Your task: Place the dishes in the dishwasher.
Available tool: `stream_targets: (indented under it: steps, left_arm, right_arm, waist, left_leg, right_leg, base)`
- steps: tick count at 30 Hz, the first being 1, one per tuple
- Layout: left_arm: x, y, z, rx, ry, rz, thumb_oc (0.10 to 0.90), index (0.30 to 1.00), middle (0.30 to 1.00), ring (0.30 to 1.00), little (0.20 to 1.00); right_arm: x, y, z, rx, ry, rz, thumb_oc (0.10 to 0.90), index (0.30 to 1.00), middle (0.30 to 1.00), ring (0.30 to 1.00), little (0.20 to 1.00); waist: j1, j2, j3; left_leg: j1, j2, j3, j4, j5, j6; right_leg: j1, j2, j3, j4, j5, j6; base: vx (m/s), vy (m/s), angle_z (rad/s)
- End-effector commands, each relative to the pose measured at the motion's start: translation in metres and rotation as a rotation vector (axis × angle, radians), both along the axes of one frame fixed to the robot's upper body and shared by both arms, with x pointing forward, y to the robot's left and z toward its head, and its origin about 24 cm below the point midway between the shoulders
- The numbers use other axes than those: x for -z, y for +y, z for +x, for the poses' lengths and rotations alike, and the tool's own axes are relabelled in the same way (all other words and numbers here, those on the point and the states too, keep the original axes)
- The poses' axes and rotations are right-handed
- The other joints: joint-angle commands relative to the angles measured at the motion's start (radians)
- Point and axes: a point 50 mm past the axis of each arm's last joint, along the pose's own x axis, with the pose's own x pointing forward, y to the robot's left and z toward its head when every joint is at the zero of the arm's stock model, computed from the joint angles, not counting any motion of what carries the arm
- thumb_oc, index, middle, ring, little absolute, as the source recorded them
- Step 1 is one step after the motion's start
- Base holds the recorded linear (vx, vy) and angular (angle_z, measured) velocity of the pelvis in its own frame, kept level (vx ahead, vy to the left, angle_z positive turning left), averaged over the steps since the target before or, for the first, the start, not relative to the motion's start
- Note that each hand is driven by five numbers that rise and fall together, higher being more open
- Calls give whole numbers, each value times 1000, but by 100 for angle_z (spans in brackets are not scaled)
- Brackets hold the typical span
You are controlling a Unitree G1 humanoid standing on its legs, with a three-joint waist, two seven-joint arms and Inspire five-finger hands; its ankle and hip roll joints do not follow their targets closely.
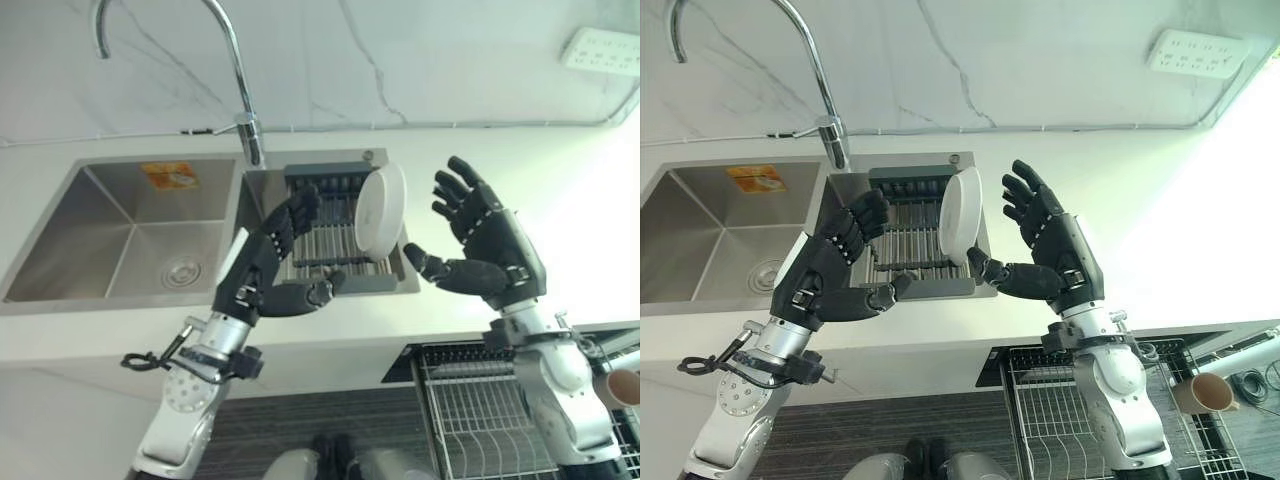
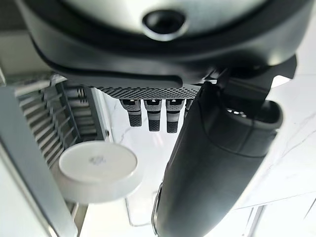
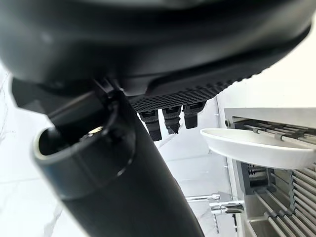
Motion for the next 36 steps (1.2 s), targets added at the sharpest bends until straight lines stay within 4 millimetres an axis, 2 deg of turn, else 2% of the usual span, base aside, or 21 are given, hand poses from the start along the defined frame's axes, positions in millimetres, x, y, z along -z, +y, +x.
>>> stream_targets:
  steps: [1, 4, 15, 19, 23, 28, 36]
  left_arm:
    - [-50, -10, 0, 55, -286, -43, 800, 900, 900, 900, 900]
    - [-50, -8, 0, 51, -284, -43, 800, 900, 900, 900, 900]
    - [-54, -6, 1, 32, -315, -23, 800, 900, 900, 900, 900]
    - [-59, 4, -5, -40, -397, -43, 800, 900, 900, 900, 900]
    - [-64, 6, -10, -80, -460, -35, 800, 900, 900, 900, 900]
    - [-61, 9, -9, -134, -440, -61, 800, 900, 900, 900, 900]
    - [-53, 9, -7, -132, -384, -65, 800, 900, 900, 900, 900]
  right_arm:
    - [-47, 4, -8, -16, -291, 15, 800, 900, 900, 900, 900]
    - [-47, 1, -11, -23, -287, 54, 800, 900, 900, 900, 900]
    - [-41, -1, -15, 21, -273, 105, 800, 900, 900, 900, 900]
    - [-42, -10, -22, 100, -309, 230, 800, 900, 900, 900, 900]
    - [-41, -12, -24, 147, -310, 287, 800, 900, 900, 900, 900]
    - [-44, -18, -25, 280, -371, 323, 800, 900, 900, 900, 900]
    - [-42, -16, -20, 348, -355, 334, 800, 900, 900, 900, 900]
  waist:
    - [26, -1, -70]
    - [20, 2, -81]
    - [-2, 7, -97]
    - [-5, 6, -104]
    - [-2, 3, -104]
    - [11, -7, -106]
    - [35, -8, -107]
  left_leg:
    - [64, 30, 6, -44, -23, -50]
    - [60, 26, -7, -44, -35, -42]
    - [76, 20, 17, -44, -65, -12]
    - [76, 23, 23, -44, -67, -5]
    - [75, 25, 25, -44, -69, 1]
    - [79, 22, 21, -44, -74, 7]
    - [85, 14, 7, -44, -79, 13]
  right_leg:
    - [18, -101, 29, -77, 87, 164]
    - [21, -108, 21, -77, 85, 170]
    - [41, -129, 9, -77, 83, 180]
    - [48, -127, 11, -77, 81, 183]
    - [49, -129, 7, -77, 83, 182]
    - [55, -129, 11, -77, 80, 183]
    - [66, -130, 9, -77, 74, 179]
  base:
    - [38, 27, 4]
    - [94, 71, 3]
    - [85, 94, -2]
    - [103, 73, -3]
    - [37, 42, 4]
    - [41, 8, 3]
    - [31, 0, 0]
